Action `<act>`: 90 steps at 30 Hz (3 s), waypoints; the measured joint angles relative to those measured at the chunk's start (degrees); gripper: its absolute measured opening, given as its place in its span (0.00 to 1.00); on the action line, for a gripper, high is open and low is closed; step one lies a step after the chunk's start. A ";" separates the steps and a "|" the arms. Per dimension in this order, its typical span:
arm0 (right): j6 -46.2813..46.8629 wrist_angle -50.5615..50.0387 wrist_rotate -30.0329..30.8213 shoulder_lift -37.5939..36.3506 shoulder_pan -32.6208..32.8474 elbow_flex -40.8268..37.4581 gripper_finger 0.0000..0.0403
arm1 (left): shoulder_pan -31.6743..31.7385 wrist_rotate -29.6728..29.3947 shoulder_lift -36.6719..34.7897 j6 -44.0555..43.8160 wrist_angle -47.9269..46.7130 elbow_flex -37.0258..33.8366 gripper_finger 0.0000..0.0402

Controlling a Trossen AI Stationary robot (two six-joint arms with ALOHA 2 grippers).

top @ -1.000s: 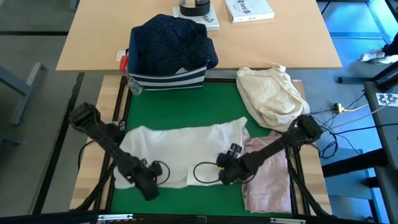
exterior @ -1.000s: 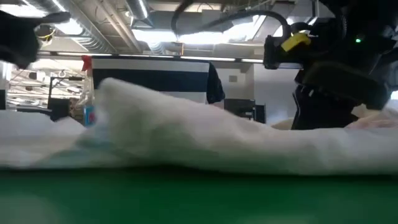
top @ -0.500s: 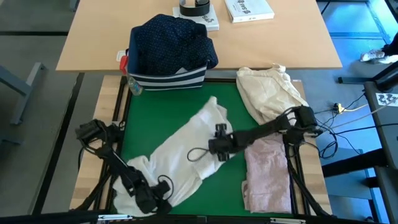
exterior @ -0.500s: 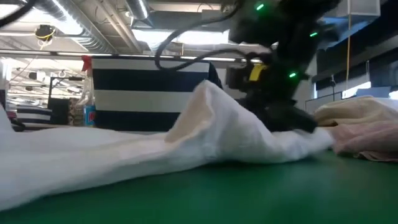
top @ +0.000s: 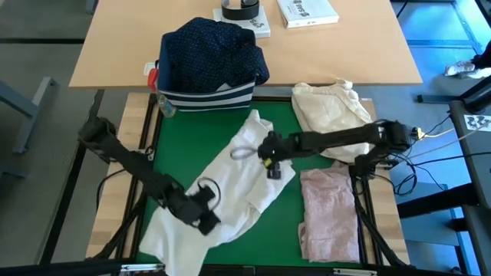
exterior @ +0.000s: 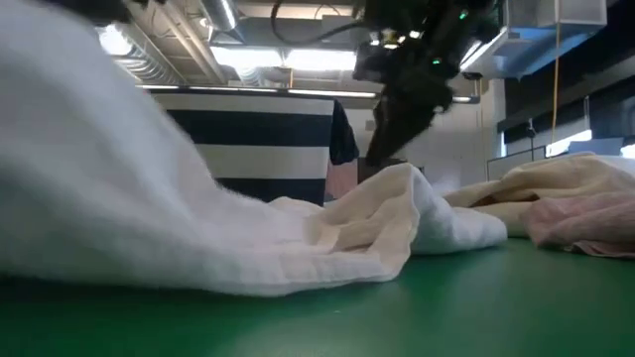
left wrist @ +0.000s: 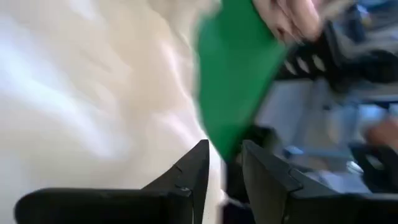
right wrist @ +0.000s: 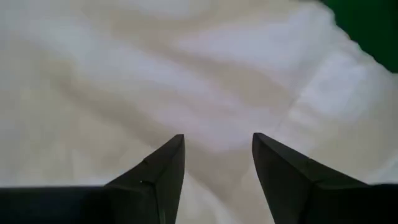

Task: Fold laundry
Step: Fold the white polo shirt

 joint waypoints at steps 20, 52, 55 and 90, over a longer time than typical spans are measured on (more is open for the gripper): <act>-0.78 19.74 6.15 10.21 -12.57 -11.71 0.47 | 3.86 9.99 3.07 17.77 -7.31 -14.91 0.21; 29.90 3.84 3.98 3.40 3.41 -3.30 0.47 | 9.41 4.14 -5.96 41.27 -6.14 -15.99 0.21; 33.99 5.06 5.73 4.46 5.20 -6.21 0.47 | 9.44 4.96 -5.11 40.91 -5.58 -19.89 0.21; 27.14 9.33 -2.82 -1.95 15.79 1.83 0.47 | 8.86 7.10 -6.30 47.53 -6.47 -10.83 0.25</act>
